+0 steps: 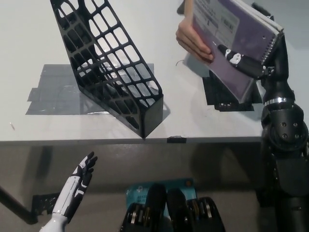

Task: A person hands a notebook to the robot and the robot grabs it with its right hand and places it in the magazine stand kept in the centre of the desk infront of it.

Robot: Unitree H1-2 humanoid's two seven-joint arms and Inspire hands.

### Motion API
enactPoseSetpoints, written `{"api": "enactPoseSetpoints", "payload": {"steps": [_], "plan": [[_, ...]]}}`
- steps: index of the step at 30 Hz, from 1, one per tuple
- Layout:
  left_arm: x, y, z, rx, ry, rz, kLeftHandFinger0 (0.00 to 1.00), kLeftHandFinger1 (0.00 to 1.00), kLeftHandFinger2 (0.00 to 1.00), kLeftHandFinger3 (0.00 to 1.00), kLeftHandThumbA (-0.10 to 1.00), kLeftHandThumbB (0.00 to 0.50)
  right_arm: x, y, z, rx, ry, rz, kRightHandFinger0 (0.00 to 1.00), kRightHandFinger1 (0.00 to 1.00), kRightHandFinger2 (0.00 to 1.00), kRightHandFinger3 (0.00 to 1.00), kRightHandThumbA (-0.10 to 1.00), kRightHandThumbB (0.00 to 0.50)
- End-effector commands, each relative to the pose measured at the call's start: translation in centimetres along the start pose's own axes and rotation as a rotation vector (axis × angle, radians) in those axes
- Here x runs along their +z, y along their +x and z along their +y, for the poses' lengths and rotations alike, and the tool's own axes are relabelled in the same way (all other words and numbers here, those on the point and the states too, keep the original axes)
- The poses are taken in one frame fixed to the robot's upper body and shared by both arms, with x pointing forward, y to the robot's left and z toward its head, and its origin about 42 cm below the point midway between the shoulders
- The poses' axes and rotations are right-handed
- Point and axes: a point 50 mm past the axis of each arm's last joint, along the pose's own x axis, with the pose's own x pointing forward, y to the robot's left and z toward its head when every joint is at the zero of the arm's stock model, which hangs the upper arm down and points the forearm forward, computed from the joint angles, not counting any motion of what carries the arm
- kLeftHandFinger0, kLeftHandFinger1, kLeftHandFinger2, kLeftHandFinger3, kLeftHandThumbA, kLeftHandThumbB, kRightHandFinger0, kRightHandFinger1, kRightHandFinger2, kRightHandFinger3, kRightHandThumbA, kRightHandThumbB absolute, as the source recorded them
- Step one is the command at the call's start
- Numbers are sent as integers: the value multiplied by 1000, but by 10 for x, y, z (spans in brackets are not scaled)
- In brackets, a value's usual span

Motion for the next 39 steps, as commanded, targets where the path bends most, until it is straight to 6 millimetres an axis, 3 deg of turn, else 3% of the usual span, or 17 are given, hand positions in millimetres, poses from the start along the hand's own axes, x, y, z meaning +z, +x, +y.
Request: {"api": "enactPoseSetpoints", "payload": {"steps": [1,13,18,21,23,27,33,39], "plan": [[9,7,9,-3,33,-58,1000,1000,1000,1000,1000,500,19,15,17,6,46,-44,0,0,0,0,1000,84],[9,10,11,1,22,-61,1000,1000,1000,1000,1000,500,24,12,20,7,149,-36,0,0,0,0,1000,77],[9,10,11,-2,25,-61,1000,1000,1000,1000,1000,500,30,10,17,47,310,19,0,0,0,0,1000,62],[10,10,11,-2,21,-57,1000,1000,1000,1000,1000,500,42,11,15,53,484,40,0,0,0,0,1000,73],[10,11,12,2,22,-61,1000,1000,1000,1000,1000,500,57,12,13,57,588,19,0,0,0,0,989,107],[10,12,12,1,26,-70,1000,1000,1000,1000,1000,500,92,9,7,65,702,-67,0,0,0,0,987,53],[10,12,13,0,24,-61,1000,1000,1000,1000,1000,500,133,8,-1,44,781,-154,0,0,0,0,975,62],[10,12,12,0,28,-66,1000,1000,1000,1000,1000,500,161,2,-3,-19,748,-252,0,0,0,0,948,10]]}}
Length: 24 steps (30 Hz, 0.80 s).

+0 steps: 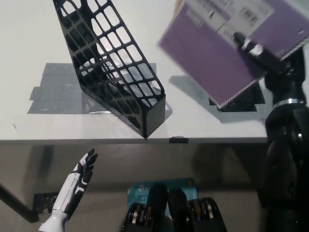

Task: A person hands a notebook to the robot and the robot grabs it with its right hand and places it in the magazine stand kept in the centre of the desk infront of it.

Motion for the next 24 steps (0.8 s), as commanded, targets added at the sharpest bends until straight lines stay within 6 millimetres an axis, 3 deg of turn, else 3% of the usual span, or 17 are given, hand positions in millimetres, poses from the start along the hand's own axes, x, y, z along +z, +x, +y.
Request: {"api": "enactPoseSetpoints", "payload": {"steps": [1,5,11,16,19,24], "plan": [[8,6,11,1,25,-56,1000,1000,1000,1000,1000,500,88,6,66,141,213,-256,0,0,0,0,934,26],[9,8,11,4,30,-61,1000,1000,1000,1000,1000,500,98,1,78,139,239,-274,0,0,0,0,902,37],[10,10,13,7,24,-59,1000,1000,1000,1000,1000,500,104,-3,97,153,243,-298,0,0,0,0,880,13],[10,11,12,4,22,-61,1000,1000,1000,1000,1000,500,90,0,118,171,269,-255,0,0,0,0,837,28],[11,12,10,1,24,-59,1000,1000,1000,1000,1000,500,77,3,133,143,262,-227,0,0,0,0,772,7],[12,13,11,2,33,-60,1000,1000,1000,1000,1000,500,58,10,151,139,252,-192,0,0,0,0,809,0]]}}
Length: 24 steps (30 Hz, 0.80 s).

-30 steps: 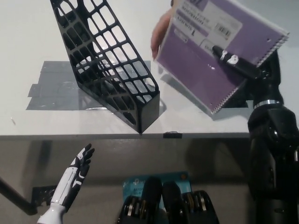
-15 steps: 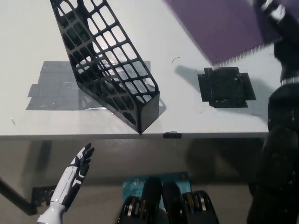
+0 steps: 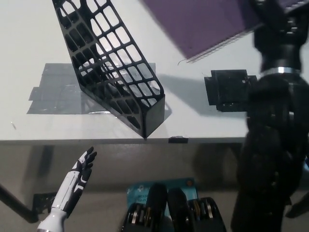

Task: A person hands a notebook to the robot and the robot grabs it with its right hand and places it in the magazine stand kept in the centre of the desk infront of it.

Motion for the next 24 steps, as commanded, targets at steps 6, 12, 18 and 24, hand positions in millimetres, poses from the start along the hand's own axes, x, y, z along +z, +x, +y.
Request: {"api": "enactPoseSetpoints", "payload": {"steps": [6,12,18,24], "plan": [[11,11,9,3,23,-61,1000,1000,1000,1000,1000,500,-11,15,61,64,25,-98,0,0,0,0,867,0],[11,14,10,-7,32,-62,1000,1000,1000,1000,1000,500,-27,13,75,76,46,-76,0,0,0,0,854,7],[12,15,11,-8,33,-62,1000,1000,1000,1000,1000,500,-34,12,82,75,52,-71,0,0,0,0,857,10],[12,16,11,-11,35,-64,1000,1000,1000,1000,1000,500,-36,11,81,67,39,-81,0,0,0,0,863,0]]}}
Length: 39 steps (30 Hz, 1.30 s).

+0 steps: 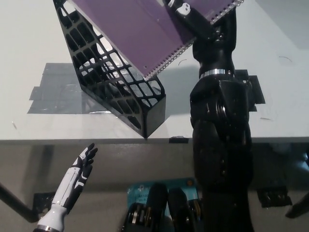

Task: A person hands a notebook to the robot and the robot grabs it with its right hand and places it in the magazine stand kept in the centre of the desk infront of it.

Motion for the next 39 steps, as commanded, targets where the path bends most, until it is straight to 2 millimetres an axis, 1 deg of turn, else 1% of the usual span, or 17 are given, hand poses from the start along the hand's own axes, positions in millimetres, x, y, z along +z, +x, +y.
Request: {"api": "enactPoseSetpoints", "payload": {"steps": [1,15,25,32,33,34,35,37,38,39], "plan": [[9,9,8,-5,29,-47,1000,1000,1000,1000,1000,500,32,4,50,96,85,-181,0,0,0,0,865,0],[7,7,8,-4,31,-47,1000,1000,1000,1000,1000,500,25,4,43,62,99,-211,0,0,0,0,875,1],[9,8,8,-4,30,-50,1000,1000,1000,1000,1000,500,18,-5,48,10,96,-226,0,0,0,0,853,0],[10,10,9,-4,31,-55,1000,1000,1000,1000,1000,500,11,-8,50,12,100,-240,0,0,0,0,857,0],[10,10,9,-5,33,-56,1000,1000,1000,1000,1000,500,10,-9,50,14,98,-238,0,0,0,0,859,4],[10,10,9,-5,34,-59,1000,1000,1000,1000,1000,500,9,-9,51,17,97,-232,0,0,0,0,862,23],[10,11,9,-4,34,-61,1000,1000,1000,1000,1000,500,8,-10,51,18,96,-228,0,0,0,0,867,25],[11,12,10,-6,35,-60,1000,1000,1000,1000,1000,500,5,-11,52,32,100,-215,0,0,0,0,861,19],[11,12,10,-7,36,-61,1000,1000,1000,1000,1000,500,4,-12,53,32,94,-210,0,0,0,0,856,25],[12,12,10,-7,38,-65,1000,1000,1000,1000,1000,500,2,-13,53,29,85,-205,0,0,0,0,845,17]]}}
